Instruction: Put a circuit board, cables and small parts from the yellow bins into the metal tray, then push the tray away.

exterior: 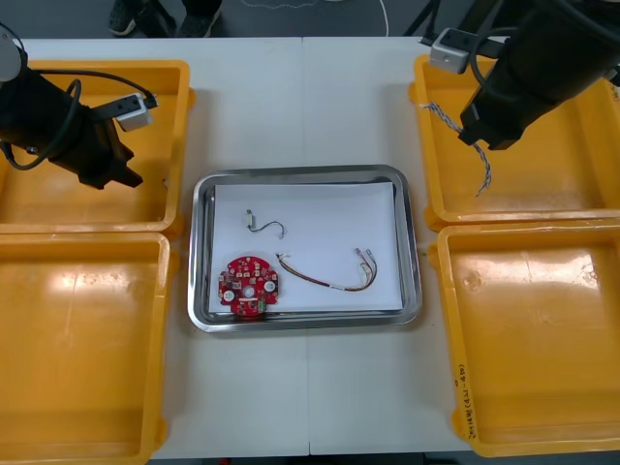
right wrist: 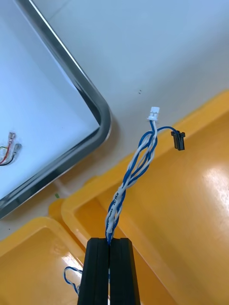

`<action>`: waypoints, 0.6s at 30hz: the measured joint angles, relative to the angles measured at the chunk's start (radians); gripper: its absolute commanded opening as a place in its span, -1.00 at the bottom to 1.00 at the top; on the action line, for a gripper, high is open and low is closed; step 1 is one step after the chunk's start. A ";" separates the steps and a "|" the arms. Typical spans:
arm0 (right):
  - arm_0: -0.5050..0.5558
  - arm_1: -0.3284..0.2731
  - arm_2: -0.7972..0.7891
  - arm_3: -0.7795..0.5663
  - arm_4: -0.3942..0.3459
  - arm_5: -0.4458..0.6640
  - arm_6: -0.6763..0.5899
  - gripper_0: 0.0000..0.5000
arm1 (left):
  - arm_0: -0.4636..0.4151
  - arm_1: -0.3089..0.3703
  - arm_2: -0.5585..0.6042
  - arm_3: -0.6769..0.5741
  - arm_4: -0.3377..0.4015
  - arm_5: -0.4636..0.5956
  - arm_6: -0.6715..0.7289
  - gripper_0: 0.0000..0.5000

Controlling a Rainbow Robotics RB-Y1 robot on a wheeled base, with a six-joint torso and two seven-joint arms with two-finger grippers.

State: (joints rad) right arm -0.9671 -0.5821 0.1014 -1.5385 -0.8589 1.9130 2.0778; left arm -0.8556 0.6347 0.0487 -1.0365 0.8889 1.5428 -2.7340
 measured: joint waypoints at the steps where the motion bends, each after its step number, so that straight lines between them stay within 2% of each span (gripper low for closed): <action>1: 0.000 0.004 0.016 -0.013 0.000 -0.003 0.001 -1.00 | 0.000 -0.003 0.000 0.007 0.000 0.000 0.000 1.00; 11: 0.000 0.053 0.160 -0.057 -0.006 -0.077 0.106 -1.00 | 0.000 -0.025 0.000 0.015 0.000 -0.009 0.000 1.00; 18: 0.000 0.103 0.232 -0.057 0.026 -0.158 0.183 -1.00 | 0.000 -0.043 0.000 0.015 0.000 -0.036 0.000 1.00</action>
State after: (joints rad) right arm -0.9671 -0.4794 0.3336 -1.5958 -0.8328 1.7549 2.2609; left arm -0.8556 0.5921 0.0482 -1.0213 0.8891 1.5063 -2.7340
